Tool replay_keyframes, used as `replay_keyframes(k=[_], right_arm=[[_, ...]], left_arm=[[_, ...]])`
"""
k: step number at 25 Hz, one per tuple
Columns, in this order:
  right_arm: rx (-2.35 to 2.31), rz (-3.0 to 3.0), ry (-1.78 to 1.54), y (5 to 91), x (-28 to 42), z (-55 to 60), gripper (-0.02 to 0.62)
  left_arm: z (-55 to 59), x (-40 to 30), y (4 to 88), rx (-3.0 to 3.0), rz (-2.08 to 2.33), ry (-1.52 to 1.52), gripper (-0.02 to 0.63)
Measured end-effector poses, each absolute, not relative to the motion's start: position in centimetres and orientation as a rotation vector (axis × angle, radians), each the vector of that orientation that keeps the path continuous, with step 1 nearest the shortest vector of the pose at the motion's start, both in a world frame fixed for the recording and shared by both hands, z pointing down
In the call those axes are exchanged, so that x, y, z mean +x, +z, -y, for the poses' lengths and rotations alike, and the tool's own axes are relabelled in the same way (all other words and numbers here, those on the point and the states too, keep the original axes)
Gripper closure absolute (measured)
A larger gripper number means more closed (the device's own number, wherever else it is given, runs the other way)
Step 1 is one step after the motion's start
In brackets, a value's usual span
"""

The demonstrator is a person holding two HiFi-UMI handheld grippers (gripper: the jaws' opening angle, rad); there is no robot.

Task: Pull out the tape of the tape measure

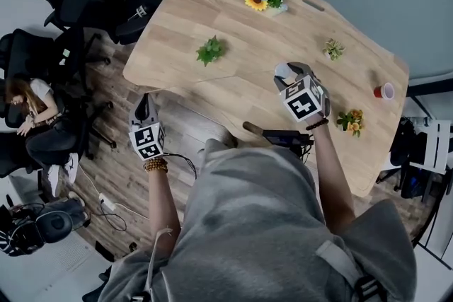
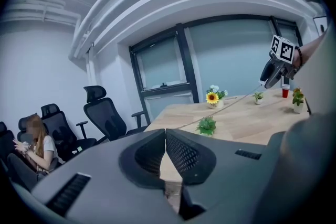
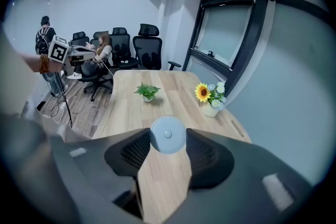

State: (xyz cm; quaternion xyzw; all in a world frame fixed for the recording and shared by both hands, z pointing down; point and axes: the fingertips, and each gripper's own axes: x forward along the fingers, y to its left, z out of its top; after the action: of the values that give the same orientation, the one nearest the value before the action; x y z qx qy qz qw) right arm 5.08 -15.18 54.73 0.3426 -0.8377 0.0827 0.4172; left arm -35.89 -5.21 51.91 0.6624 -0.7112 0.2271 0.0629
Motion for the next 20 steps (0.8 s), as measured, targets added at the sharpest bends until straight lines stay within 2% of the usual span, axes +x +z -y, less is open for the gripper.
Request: replay_keyframes(k=[20], right_arm=[[0.852,2.094,0.175,54.6,5.9,15.8,0.371]], left_arm=[[1.7,-40.6,50.6,1.885,2.251,0.717,0.594]])
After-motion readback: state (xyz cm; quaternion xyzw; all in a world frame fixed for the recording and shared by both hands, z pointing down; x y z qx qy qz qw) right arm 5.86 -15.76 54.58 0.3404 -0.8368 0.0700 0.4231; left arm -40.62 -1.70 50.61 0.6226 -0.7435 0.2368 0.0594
